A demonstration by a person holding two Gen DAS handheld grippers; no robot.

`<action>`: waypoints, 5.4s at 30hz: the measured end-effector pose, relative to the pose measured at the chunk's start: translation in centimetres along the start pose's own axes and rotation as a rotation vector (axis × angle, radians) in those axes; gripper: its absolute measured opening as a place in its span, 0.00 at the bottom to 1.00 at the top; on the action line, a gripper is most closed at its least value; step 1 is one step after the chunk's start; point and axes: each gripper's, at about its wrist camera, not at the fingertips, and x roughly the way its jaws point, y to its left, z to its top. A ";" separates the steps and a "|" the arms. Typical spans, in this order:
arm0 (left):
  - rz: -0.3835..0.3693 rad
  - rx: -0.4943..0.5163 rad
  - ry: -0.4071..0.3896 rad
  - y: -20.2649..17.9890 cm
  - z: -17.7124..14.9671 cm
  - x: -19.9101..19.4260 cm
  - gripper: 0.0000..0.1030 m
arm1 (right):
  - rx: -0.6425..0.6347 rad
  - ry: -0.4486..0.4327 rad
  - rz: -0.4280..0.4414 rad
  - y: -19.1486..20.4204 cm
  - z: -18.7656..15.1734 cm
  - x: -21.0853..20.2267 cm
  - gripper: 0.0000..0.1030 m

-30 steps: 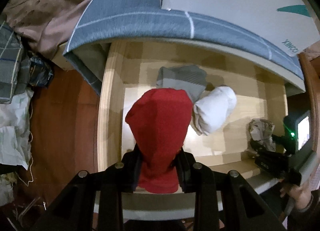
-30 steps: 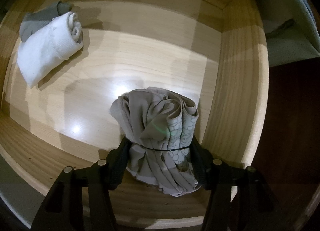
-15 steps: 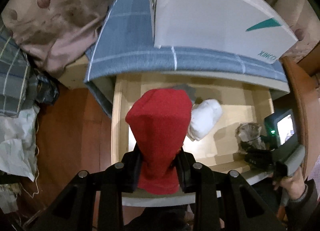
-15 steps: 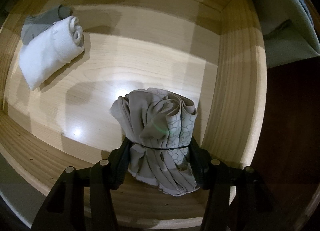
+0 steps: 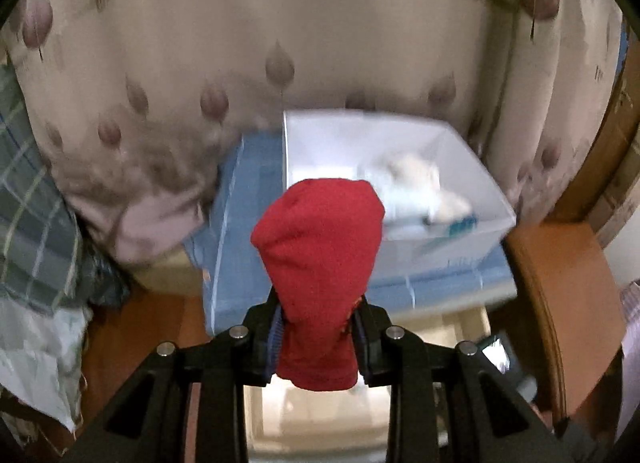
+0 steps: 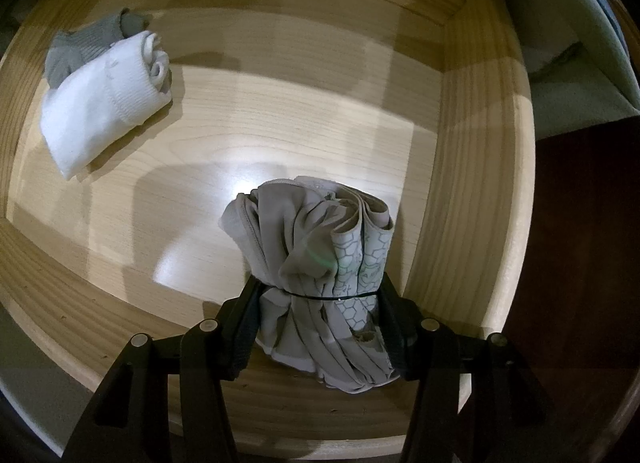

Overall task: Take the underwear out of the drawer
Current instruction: 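Lift the red underwear with left tool into the white box, release, then move the empty left tool back over the drawer, then carry the taupe underwear with right tool into the white box, release, then move the empty right tool back into the drawer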

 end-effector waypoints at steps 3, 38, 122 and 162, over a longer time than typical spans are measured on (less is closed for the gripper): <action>0.009 0.022 -0.046 -0.6 2.4 -0.1 0.29 | 0.000 0.000 0.000 0.0 0.0 -0.1 0.49; 0.042 0.020 0.067 -1.9 7.5 11.8 0.46 | 0.002 -0.006 0.011 0.0 0.1 -0.1 0.49; 0.271 -0.271 0.170 5.2 -15.9 11.9 0.50 | 0.197 -0.786 0.124 -6.8 7.9 -28.9 0.49; 0.275 -0.292 0.183 6.2 -16.1 11.9 0.50 | 0.182 -0.636 0.051 -5.7 16.0 -24.2 0.72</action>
